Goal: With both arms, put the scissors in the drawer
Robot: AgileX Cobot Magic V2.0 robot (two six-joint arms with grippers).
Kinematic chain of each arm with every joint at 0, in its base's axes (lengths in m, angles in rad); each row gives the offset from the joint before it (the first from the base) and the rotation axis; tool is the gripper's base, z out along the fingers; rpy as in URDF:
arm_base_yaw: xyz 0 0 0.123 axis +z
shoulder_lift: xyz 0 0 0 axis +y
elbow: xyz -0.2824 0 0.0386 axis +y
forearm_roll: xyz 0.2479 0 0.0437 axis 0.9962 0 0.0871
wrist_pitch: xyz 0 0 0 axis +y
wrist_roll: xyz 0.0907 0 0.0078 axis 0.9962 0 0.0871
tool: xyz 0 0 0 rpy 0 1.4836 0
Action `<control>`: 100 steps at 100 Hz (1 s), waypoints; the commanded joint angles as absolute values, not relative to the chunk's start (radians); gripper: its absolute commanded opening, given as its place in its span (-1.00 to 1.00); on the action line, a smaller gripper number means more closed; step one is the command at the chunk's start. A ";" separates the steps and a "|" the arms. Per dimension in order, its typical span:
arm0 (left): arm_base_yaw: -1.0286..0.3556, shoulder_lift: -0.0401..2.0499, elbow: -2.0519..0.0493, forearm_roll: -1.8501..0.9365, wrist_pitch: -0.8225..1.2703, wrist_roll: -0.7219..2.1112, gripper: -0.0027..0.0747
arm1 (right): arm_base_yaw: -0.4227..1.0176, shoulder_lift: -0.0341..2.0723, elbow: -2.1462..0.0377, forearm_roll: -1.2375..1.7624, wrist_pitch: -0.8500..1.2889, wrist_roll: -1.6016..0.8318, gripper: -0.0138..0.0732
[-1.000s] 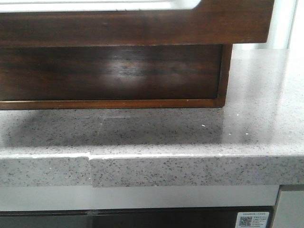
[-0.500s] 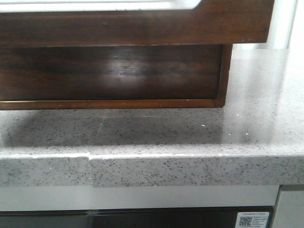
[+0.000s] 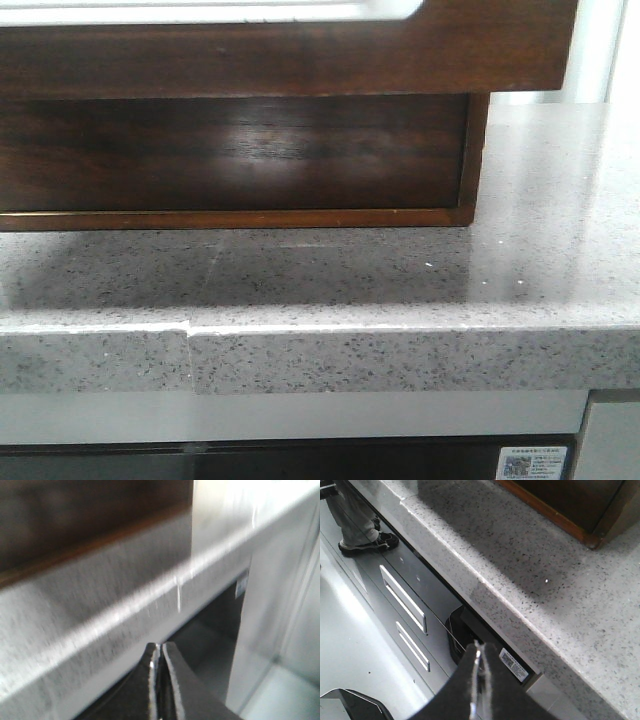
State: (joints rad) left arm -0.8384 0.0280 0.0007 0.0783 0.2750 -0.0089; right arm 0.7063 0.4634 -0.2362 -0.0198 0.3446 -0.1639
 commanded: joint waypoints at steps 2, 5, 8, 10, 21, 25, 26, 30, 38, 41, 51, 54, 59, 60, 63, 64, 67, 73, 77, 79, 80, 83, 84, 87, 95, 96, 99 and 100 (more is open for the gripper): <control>-0.836 0.021 0.021 0.066 0.234 -0.017 -0.99 | 0.704 0.468 -0.262 -0.020 0.278 -0.167 -0.82; -0.836 0.021 0.021 0.067 0.234 -0.017 -0.99 | 0.704 0.468 -0.262 -0.020 0.278 -0.167 -0.82; -0.836 0.021 0.021 0.067 0.234 -0.017 -0.99 | 0.704 0.468 -0.262 -0.020 0.278 -0.167 -0.82; -0.836 0.021 0.021 0.067 0.234 -0.017 -0.99 | 0.704 0.468 -0.262 -0.020 0.278 -0.167 -0.82; -0.836 0.021 0.021 0.067 0.231 -0.057 -0.99 | 0.704 0.468 -0.262 -0.020 0.278 -0.167 -0.82; -0.836 0.021 0.021 0.067 0.231 -0.102 -0.99 | 0.704 0.468 -0.262 -0.020 0.278 -0.167 -0.82; -0.835 0.021 0.021 0.067 0.231 -0.109 -0.99 | 0.704 0.468 -0.262 -0.020 0.278 -0.167 -0.82; -0.830 0.021 0.021 0.067 0.233 -0.155 -0.99 | 0.704 0.468 -0.262 -0.020 0.278 -0.167 -0.82; -0.802 0.021 0.021 0.065 0.233 -0.183 -0.99 | 0.704 0.468 -0.262 -0.020 0.278 -0.167 -0.82; -0.788 0.021 0.021 0.065 0.233 -0.183 -0.99 | 0.704 0.468 -0.262 -0.020 0.278 -0.167 -0.82; -0.723 0.021 0.021 0.065 0.219 -0.183 -0.99 | 0.704 0.468 -0.262 -0.020 0.278 -0.167 -0.82; -0.697 0.021 0.021 0.065 0.215 -0.183 -0.99 | 0.704 0.468 -0.262 -0.020 0.278 -0.167 -0.82; -0.663 0.017 0.021 0.065 0.211 -0.183 -0.99 | 0.704 0.468 -0.262 -0.020 0.278 -0.167 -0.82; -0.658 0.014 0.021 0.065 0.211 -0.183 -0.99 | 0.704 0.468 -0.262 -0.020 0.278 -0.167 -0.82; -0.629 0.009 0.021 0.065 0.209 -0.183 -0.99 | 0.704 0.468 -0.262 -0.020 0.278 -0.167 -0.82; -0.618 0.004 0.021 0.065 0.209 -0.183 -0.99 | 0.704 0.468 -0.262 -0.020 0.278 -0.167 -0.82; -0.596 -0.005 0.021 0.065 0.211 -0.181 -0.99 | 0.704 0.468 -0.262 -0.020 0.278 -0.167 -0.82; -0.545 -0.030 0.021 0.065 0.213 -0.181 -0.99 | 0.704 0.468 -0.262 -0.020 0.278 -0.167 -0.82; -0.518 -0.035 0.021 0.065 0.213 -0.181 -0.99 | 0.704 0.468 -0.262 -0.020 0.278 -0.167 -0.82; -0.497 -0.033 0.021 0.065 0.211 -0.181 -0.99 | 0.704 0.468 -0.262 -0.020 0.278 -0.167 -0.82; -0.492 -0.033 0.021 0.065 0.211 -0.181 -0.99 | 0.704 0.468 -0.262 -0.020 0.278 -0.167 -0.82; -0.471 -0.033 0.021 0.065 0.211 -0.180 -0.99 | 0.704 0.468 -0.262 -0.020 0.278 -0.167 -0.82; -0.466 -0.033 0.021 0.065 0.211 -0.179 -0.99 | 0.704 0.468 -0.262 -0.020 0.278 -0.167 -0.82; -0.443 -0.033 0.021 0.065 0.213 -0.177 -0.99 | 0.704 0.468 -0.262 -0.020 0.278 -0.167 -0.82; -0.397 -0.033 0.021 0.065 0.213 -0.160 -0.99 | 0.704 0.468 -0.262 -0.020 0.278 -0.167 -0.82; -0.388 -0.033 0.021 0.065 0.213 -0.158 -0.99 | 0.704 0.468 -0.262 -0.020 0.278 -0.167 -0.82; -0.369 -0.033 0.021 0.065 0.211 -0.140 -0.99 | 0.704 0.468 -0.262 -0.020 0.278 -0.167 -0.82; -0.360 -0.033 0.021 0.065 0.211 -0.137 -0.99 | 0.704 0.468 -0.262 -0.020 0.276 -0.167 -0.82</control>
State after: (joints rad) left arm -0.4076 -0.0031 0.0007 0.0728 0.2950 -0.1643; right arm 0.7063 0.4634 -0.2362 -0.0198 0.3446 -0.1619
